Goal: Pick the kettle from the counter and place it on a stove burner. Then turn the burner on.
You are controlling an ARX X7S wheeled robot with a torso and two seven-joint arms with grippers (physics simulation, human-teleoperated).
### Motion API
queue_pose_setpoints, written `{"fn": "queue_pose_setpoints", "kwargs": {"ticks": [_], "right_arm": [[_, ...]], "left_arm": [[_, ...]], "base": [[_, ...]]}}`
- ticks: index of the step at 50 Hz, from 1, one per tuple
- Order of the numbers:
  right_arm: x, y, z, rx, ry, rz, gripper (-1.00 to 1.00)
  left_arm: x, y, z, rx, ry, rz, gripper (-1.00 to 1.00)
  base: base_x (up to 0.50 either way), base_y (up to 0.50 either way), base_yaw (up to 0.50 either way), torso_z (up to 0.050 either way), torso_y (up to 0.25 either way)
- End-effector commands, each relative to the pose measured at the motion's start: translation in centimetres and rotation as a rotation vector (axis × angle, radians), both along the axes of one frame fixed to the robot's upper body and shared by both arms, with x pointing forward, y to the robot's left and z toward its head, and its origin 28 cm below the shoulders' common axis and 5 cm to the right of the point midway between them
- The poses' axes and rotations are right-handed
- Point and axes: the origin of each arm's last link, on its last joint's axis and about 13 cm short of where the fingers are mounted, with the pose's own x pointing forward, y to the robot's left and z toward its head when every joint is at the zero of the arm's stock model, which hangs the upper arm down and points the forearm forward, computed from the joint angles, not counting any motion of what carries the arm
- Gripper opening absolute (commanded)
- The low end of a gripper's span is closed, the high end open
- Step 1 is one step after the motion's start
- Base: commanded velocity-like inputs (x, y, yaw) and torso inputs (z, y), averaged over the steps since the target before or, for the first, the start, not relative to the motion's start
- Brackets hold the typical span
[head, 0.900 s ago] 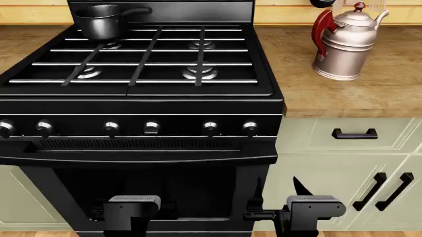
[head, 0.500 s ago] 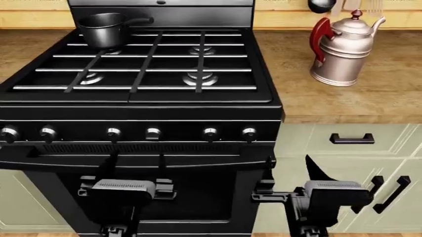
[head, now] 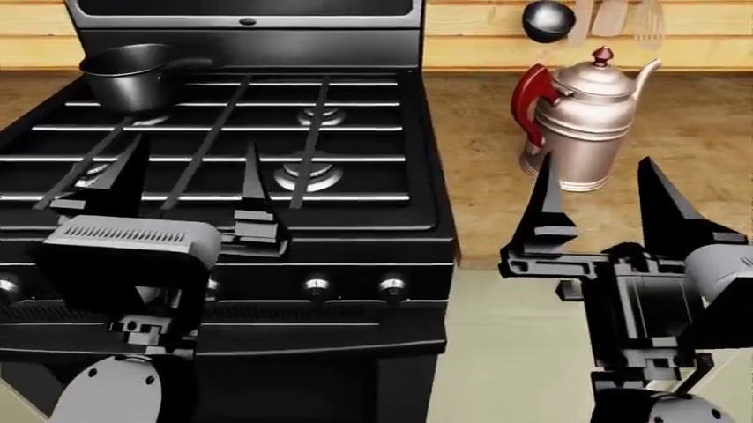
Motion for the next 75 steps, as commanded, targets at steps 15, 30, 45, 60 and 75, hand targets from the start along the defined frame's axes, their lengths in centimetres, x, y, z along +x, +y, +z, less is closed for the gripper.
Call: {"fn": "queue_pose_setpoints", "kwargs": {"ticks": [15,30,45,60,75], "right_arm": [[-1.5,-0.2,1.8,0.012,-0.095,0.024,1.0],[-1.7,-0.2,1.8,0.019,-0.099,0.026,1.0],[-1.9,-0.1,2.0,0.03,-0.114,0.012,1.0],[-2.1,-0.1,2.1,0.041,-0.112,0.019,1.0],[-1.9,-0.1,1.9,0.03,-0.105,0.011,1.0]], "left_arm": [[-1.2,-0.3,1.9,0.007,-0.066,-0.035,1.0],[-1.5,-0.4,2.0,-0.003,-0.073,-0.065,1.0],[-0.3,-0.4,4.4,-0.05,-0.058,-0.416,1.0],[3.8,0.4,8.2,0.109,0.187,-0.779,1.0],[5.2,0.9,7.7,0.264,0.345,-0.785,1.0]], "base": [[0.42,-0.39,0.0,0.0,0.0],[0.41,-0.43,0.0,0.0,0.0],[0.24,-0.25,0.0,0.0,0.001],[0.0,0.0,0.0,0.0,0.0],[0.0,0.0,0.0,0.0,0.0]]}}
